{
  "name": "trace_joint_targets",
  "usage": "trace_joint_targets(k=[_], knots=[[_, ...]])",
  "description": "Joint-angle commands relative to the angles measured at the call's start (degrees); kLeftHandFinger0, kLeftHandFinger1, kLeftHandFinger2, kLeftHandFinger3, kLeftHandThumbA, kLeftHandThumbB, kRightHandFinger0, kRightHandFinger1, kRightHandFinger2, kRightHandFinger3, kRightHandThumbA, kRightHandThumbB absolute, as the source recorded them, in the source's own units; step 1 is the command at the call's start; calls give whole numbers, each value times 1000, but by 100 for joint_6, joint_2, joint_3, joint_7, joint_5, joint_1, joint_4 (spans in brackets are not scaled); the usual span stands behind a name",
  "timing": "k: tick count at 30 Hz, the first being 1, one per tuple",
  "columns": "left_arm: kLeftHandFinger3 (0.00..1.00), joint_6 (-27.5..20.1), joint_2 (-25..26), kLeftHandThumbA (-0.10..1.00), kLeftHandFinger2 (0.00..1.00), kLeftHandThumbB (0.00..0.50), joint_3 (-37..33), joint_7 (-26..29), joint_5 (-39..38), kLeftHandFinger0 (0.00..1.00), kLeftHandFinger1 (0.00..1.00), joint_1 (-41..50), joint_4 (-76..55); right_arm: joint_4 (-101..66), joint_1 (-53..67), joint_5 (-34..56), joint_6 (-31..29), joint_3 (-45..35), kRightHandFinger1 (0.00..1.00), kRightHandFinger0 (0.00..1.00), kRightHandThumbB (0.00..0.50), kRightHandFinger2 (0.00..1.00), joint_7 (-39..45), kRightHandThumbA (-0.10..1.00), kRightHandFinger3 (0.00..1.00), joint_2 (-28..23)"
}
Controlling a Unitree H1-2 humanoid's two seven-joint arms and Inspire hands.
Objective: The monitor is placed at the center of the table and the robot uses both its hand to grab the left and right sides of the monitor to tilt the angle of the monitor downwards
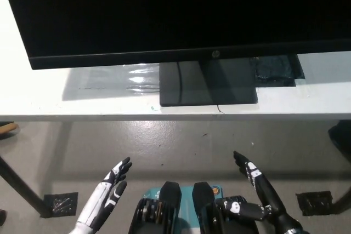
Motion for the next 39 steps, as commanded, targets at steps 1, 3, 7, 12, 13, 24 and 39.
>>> trace_joint_targets(k=[1, 3, 7, 12, 13, 24, 39], knots=[[1000, -328, 112, 1000, 1000, 299, 43, -166, -119, 1000, 1000, 102, -491, -549, 137, -7, -448, -36, 1000, 1000, 433, 1000, -11, 1000, 1000, -142], [1000, -373, 166, 964, 1000, 293, 84, 24, -220, 1000, 1000, 346, -1452, -1431, 544, 158, -448, -203, 1000, 1000, 421, 1000, 40, 1000, 1000, -246], [1000, -373, 218, 993, 1000, 320, 317, 140, -297, 1000, 1000, 537, -2349, -2314, 928, 263, -448, -417, 1000, 1000, 426, 1000, 58, 1000, 1000, -357], [1000, -373, 363, 993, 1000, 234, 970, 353, -472, 1000, 1000, 597, -3549, -3490, 1208, 321, -448, -978, 1000, 1000, 467, 1000, -129, 1000, 1000, -505], [1000, -373, 264, 988, 1000, 278, 1274, 528, -529, 1000, 1000, 508, -3792, -3750, 1177, 192, -448, -1155, 1000, 1000, 439, 1000, -319, 1000, 1000, -561], [1000, -373, 704, 1000, 1000, 323, 2657, 466, -799, 1000, 1000, -262, -3791, -3953, 732, 164, -448, -2460, 1000, 1000, 400, 1000, -591, 1000, 1000, -815], [1000, 257, 1712, 1000, 1000, 387, 3317, 177, -1457, 1000, 1000, -1093, -2824, -2904, -232, 692, -448, -3133, 1000, 1000, 422, 1000, -330, 1000, 1000, -1414]])
